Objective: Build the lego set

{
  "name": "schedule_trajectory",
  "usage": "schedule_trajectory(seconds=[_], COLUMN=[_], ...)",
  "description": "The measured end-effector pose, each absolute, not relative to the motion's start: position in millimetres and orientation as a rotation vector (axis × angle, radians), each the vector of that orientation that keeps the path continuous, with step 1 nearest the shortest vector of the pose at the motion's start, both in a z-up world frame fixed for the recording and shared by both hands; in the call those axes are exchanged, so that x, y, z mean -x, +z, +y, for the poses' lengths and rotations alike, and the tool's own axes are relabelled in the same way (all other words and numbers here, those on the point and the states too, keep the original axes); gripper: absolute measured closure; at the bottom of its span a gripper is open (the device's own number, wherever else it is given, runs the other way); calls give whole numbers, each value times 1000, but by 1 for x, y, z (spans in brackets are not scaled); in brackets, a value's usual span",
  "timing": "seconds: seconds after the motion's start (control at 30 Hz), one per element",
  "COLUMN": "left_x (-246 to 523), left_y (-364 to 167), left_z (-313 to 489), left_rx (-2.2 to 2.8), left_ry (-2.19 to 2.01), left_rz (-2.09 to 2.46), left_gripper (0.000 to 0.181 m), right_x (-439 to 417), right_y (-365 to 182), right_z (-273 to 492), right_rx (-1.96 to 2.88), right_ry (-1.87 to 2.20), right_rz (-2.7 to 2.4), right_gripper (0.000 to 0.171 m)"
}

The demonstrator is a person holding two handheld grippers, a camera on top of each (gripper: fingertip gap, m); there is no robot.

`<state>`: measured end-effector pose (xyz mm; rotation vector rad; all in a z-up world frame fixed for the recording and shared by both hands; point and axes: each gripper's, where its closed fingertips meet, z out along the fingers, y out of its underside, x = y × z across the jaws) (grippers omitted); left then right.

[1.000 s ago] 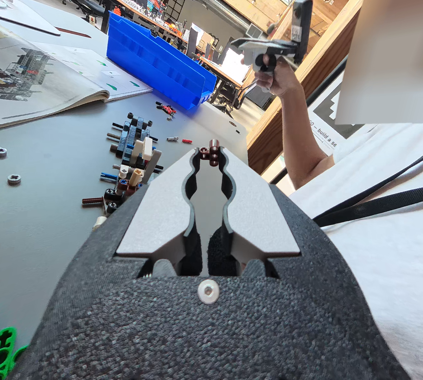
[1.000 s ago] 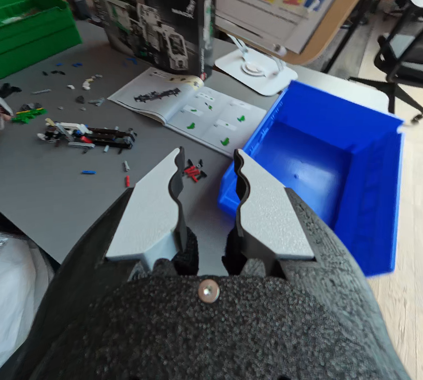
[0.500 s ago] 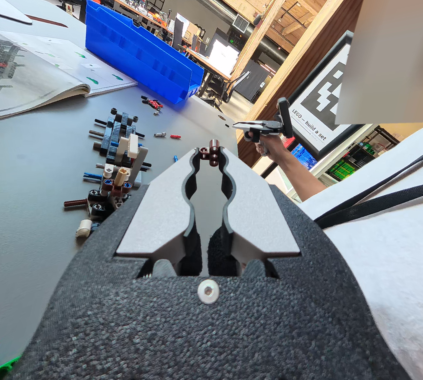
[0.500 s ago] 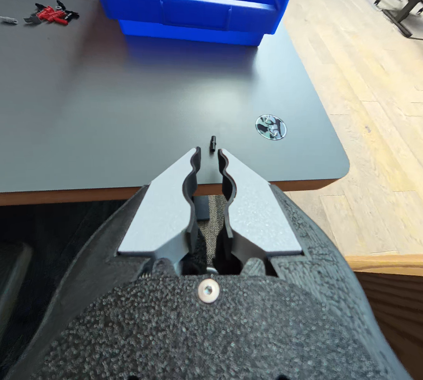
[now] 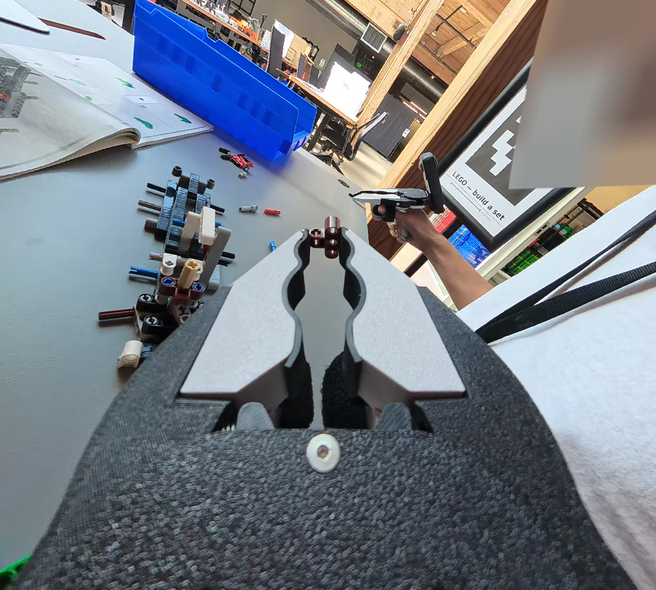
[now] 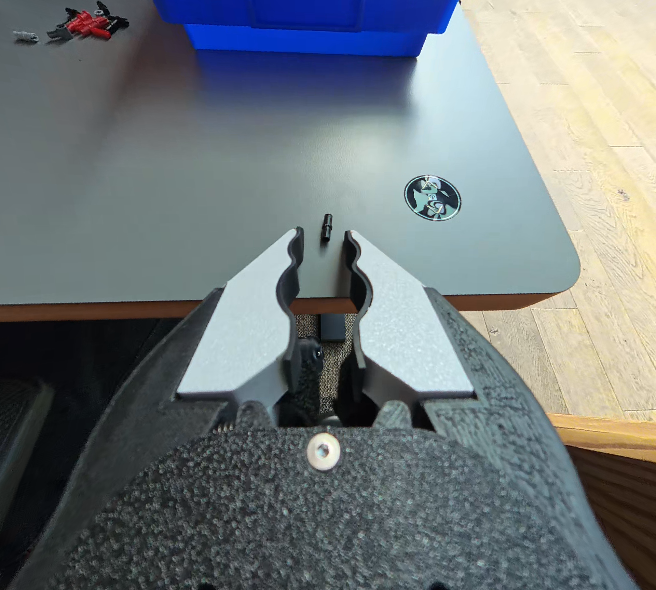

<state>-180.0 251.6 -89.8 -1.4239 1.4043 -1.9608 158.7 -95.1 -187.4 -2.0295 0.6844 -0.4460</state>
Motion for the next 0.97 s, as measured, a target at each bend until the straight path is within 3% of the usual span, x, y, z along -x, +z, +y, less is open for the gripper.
schedule_trajectory(seconds=[0.13, 0.4, 0.63, 0.8, 0.97], left_x=[180, 180, 172, 168, 171], left_y=[-90, -89, -96, -95, -89], left_z=[252, 251, 246, 236, 235], left_rx=[1429, 1425, 1467, 1452, 1418], left_ry=[-1974, -2002, -1965, -2011, -2071], left_rz=[1406, 1409, 1469, 1493, 1473], left_gripper=[168, 168, 167, 167, 168], right_x=[-164, -147, -54, 59, 150], right_y=[-187, -179, -109, -90, -96], right_z=[-93, -69, 50, 158, 220], right_rx=[1992, 2053, 1941, 1698, 1550], right_ry=[-456, -548, -741, -450, -202], right_rz=[686, 396, -467, -875, -1022], right_gripper=[167, 168, 168, 168, 169])
